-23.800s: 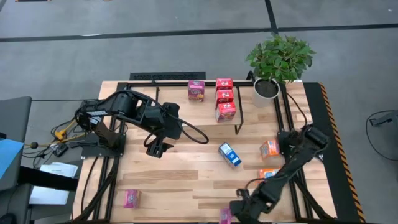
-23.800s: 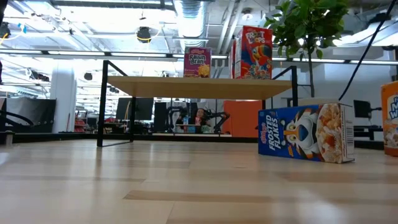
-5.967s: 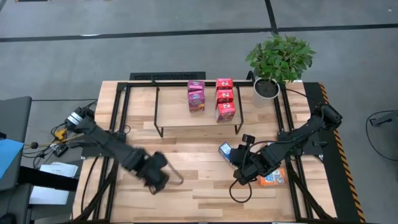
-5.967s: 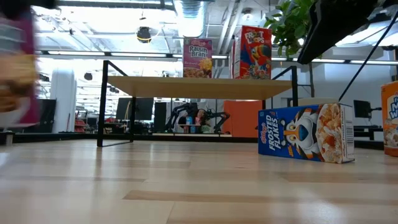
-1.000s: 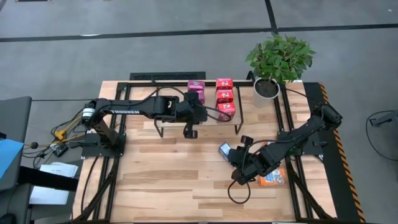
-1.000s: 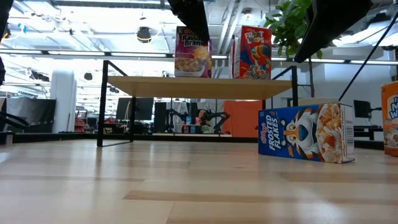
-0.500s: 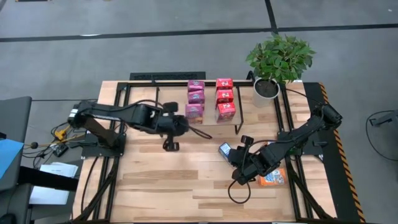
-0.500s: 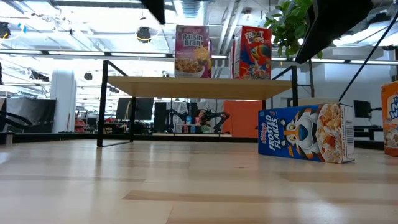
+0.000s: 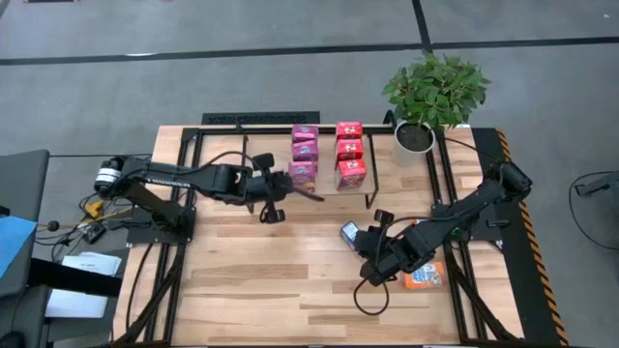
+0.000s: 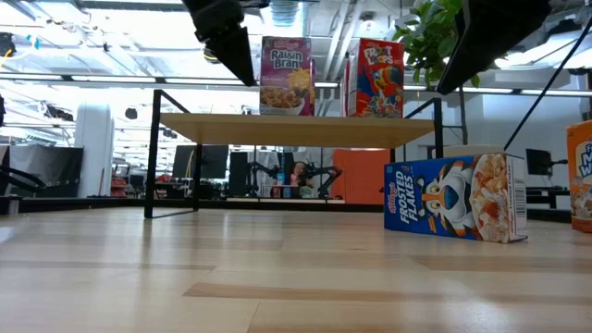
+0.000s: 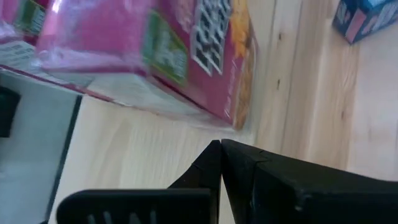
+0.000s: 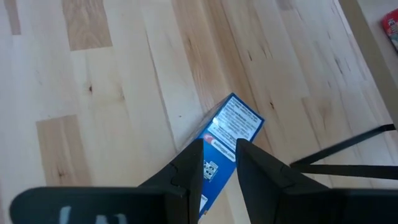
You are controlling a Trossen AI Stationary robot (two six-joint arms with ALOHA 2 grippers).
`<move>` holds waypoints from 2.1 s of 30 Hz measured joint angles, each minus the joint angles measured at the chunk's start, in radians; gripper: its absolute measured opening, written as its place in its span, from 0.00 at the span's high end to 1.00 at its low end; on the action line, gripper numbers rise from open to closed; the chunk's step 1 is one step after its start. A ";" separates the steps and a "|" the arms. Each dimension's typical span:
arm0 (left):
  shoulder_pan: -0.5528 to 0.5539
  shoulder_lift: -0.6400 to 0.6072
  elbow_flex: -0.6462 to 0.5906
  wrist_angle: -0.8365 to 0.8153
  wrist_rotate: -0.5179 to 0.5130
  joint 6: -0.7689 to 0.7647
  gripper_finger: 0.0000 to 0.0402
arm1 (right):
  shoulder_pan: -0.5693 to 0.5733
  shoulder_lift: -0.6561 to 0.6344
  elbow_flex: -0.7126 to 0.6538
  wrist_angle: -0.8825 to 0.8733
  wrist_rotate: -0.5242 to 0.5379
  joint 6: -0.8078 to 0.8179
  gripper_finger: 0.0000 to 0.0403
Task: Stack cereal on shelf
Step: Put the purple cereal box on the shelf aligned with the other purple cereal boxes
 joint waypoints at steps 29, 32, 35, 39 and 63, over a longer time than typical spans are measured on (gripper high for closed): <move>-0.034 -0.074 -0.016 0.066 0.102 -0.090 1.00 | 0.008 0.000 0.000 0.009 -0.001 0.033 0.71; -0.063 -0.080 -0.032 0.158 0.102 -0.064 1.00 | 0.007 0.000 0.000 0.009 -0.001 0.033 0.71; -0.073 -0.064 -0.032 0.217 0.096 -0.023 1.00 | 0.007 0.000 0.000 0.008 0.000 0.034 0.71; -0.057 -0.043 -0.031 0.229 0.060 0.013 1.00 | 0.007 0.000 0.000 0.009 0.000 0.034 0.71; 0.026 0.022 -0.033 0.262 0.062 0.100 1.00 | 0.008 0.000 0.000 -0.003 -0.006 0.037 0.71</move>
